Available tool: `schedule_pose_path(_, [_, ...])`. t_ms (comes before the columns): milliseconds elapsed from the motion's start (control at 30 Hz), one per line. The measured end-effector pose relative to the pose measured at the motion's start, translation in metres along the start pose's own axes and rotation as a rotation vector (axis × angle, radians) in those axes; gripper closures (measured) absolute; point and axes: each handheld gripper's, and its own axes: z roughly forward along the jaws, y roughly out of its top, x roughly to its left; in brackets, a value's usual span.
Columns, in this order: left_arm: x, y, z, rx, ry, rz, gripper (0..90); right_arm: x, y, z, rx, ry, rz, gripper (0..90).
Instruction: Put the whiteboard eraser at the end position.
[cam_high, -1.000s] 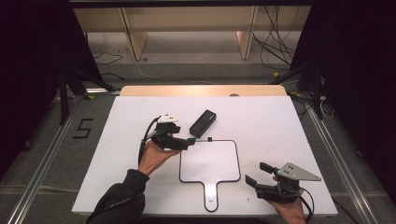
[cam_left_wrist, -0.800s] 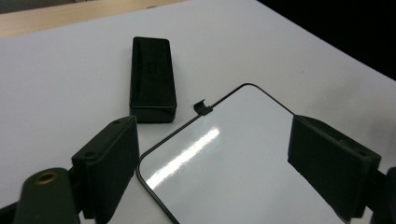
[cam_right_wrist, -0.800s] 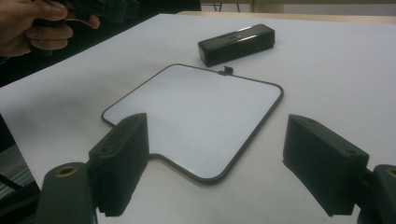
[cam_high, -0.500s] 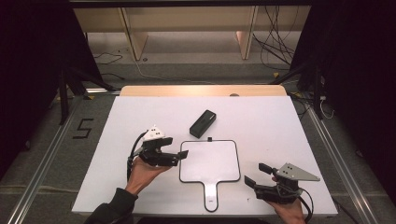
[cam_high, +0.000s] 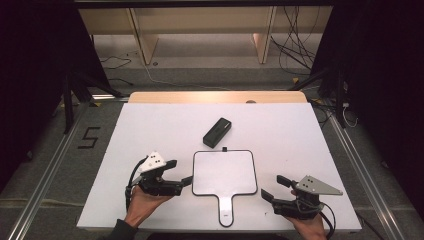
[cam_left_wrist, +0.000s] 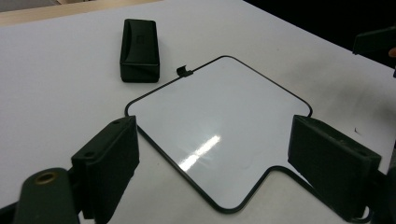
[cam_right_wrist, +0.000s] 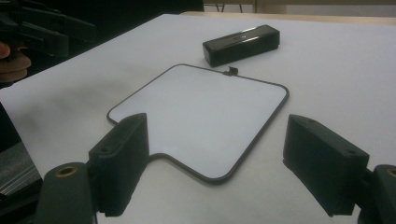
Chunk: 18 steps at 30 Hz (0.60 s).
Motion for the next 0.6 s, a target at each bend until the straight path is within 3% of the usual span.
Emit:
schedule_pose_path(167, [0.0040, -0.0051, -0.0010, 0.008, 0.001, -0.020, 15.8, -0.0012, -0.0003, -0.0003, 0.001, 0.000, 0.002, 23.4])
schedule_pose_path(600, [0.0035, -0.0057, 0.0002, 0.013, 0.007, -0.008, 15.8, -0.0010, -0.0003, -0.0003, 0.000, -0.002, 0.001, 23.3])
